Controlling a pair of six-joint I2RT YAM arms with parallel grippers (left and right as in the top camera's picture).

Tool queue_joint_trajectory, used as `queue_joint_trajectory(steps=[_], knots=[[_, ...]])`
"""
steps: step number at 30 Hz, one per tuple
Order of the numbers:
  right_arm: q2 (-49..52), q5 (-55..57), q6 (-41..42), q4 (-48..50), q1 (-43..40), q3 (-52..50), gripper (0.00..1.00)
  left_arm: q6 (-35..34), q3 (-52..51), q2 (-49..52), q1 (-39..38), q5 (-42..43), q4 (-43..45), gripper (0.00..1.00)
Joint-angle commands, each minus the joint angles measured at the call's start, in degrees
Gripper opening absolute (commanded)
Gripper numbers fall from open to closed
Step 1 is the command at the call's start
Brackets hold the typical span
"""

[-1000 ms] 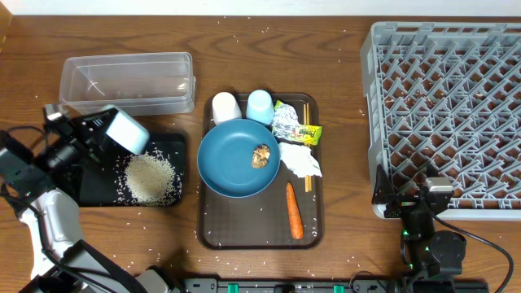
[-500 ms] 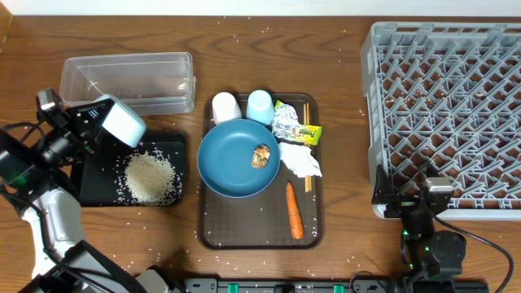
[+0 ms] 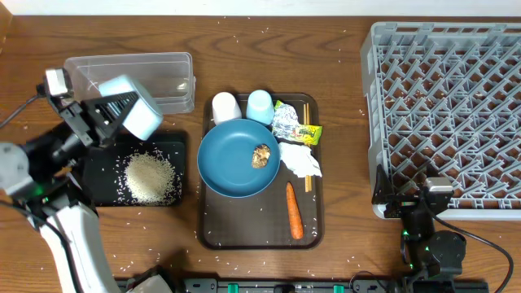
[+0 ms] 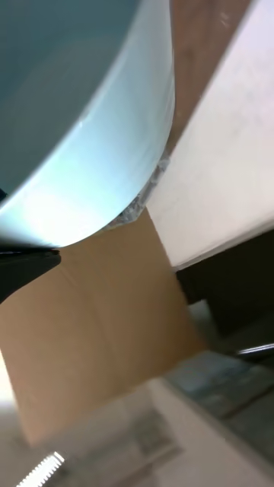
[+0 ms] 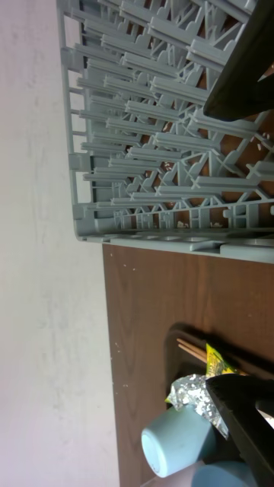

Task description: Sort waste into correct bins and load items into the dishwasher rack

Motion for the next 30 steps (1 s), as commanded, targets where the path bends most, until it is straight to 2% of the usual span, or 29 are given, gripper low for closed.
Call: queue_joint_trajectory(steps=[1, 5, 11, 14, 17, 20, 23, 25, 26, 28, 30], knots=[[-0.3, 0.0, -0.3, -0.2, 0.4, -0.1, 0.99, 3.4, 0.9, -1.1, 0.7, 0.3, 0.5, 0.06], [-0.3, 0.0, -0.3, -0.2, 0.4, -0.1, 0.99, 9.4, 0.9, 1.1, 2.0, -0.6, -0.7, 0.06], [-0.3, 0.0, -0.3, -0.2, 0.4, -0.1, 0.99, 9.7, 0.9, 9.5, 6.7, -4.0, -5.0, 0.06], [-0.3, 0.0, -0.3, -0.2, 0.4, -0.1, 0.99, 4.8, 0.9, 11.8, 7.4, -1.4, -4.8, 0.06], [-0.3, 0.0, -0.3, -0.2, 0.4, -0.1, 0.99, 0.3, 0.9, 9.9, 6.5, 0.4, -1.6, 0.06], [-0.3, 0.0, -0.3, -0.2, 0.4, -0.1, 0.99, -9.7, 0.9, 5.6, 5.9, 0.7, 7.0, 0.06], [-0.3, 0.0, -0.3, -0.2, 0.4, -0.1, 0.99, -15.0, 0.9, 0.9, 6.1, 0.0, 16.6, 0.06], [-0.3, 0.0, -0.3, -0.2, 0.4, -0.1, 0.99, -11.6, 0.9, -1.5, 6.7, -1.0, 21.3, 0.06], [-0.3, 0.0, -0.3, -0.2, 0.4, -0.1, 0.99, -7.8, 0.9, -2.2, 7.3, -1.1, 21.9, 0.06], [-0.3, 0.0, -0.3, -0.2, 0.4, -0.1, 0.99, -2.1, 0.9, -2.2, 8.5, -1.5, 19.2, 0.06], [-0.3, 0.0, -0.3, -0.2, 0.4, -0.1, 0.99, 2.2, 0.9, -0.9, 9.0, -2.7, 12.6, 0.06]])
